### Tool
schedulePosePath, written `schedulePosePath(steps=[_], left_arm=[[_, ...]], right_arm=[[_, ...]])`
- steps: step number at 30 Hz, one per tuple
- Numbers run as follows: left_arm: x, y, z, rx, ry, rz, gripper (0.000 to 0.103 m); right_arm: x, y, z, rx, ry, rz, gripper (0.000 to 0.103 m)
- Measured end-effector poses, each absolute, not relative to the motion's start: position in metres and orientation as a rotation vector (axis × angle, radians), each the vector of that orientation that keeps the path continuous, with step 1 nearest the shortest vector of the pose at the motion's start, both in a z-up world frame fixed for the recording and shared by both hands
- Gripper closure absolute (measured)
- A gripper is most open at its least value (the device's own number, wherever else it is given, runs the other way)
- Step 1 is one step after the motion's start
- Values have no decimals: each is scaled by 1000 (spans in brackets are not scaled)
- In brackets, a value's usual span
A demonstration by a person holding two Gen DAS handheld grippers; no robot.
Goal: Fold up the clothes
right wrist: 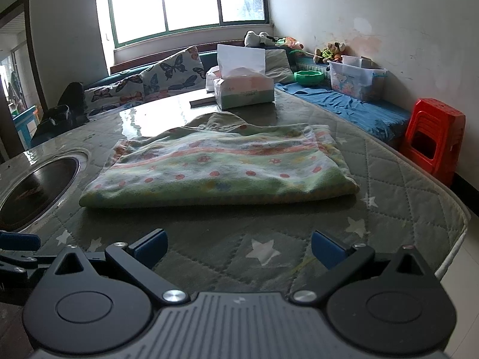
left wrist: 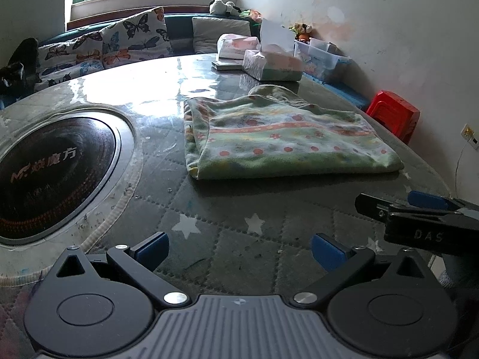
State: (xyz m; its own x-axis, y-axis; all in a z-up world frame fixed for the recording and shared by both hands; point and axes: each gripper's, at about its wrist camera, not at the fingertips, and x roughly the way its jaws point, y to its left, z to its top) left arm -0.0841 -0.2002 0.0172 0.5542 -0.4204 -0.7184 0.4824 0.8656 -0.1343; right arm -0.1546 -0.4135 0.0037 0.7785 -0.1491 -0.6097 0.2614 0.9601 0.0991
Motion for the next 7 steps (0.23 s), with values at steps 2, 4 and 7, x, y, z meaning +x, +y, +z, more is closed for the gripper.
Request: schedulePosePath(steps=[2,4,7], left_arm=[[-84,-200,18,81,825,-536,0],[-84,-200,19,79,823,-538,0],[-84,-201,19,84,821,-538,0]], right_arm=[[-155,-413,4,182,642,-224,0],[-154,-412,4,180,642,-222,0],[-155,-411,4,177,644,-221,0]])
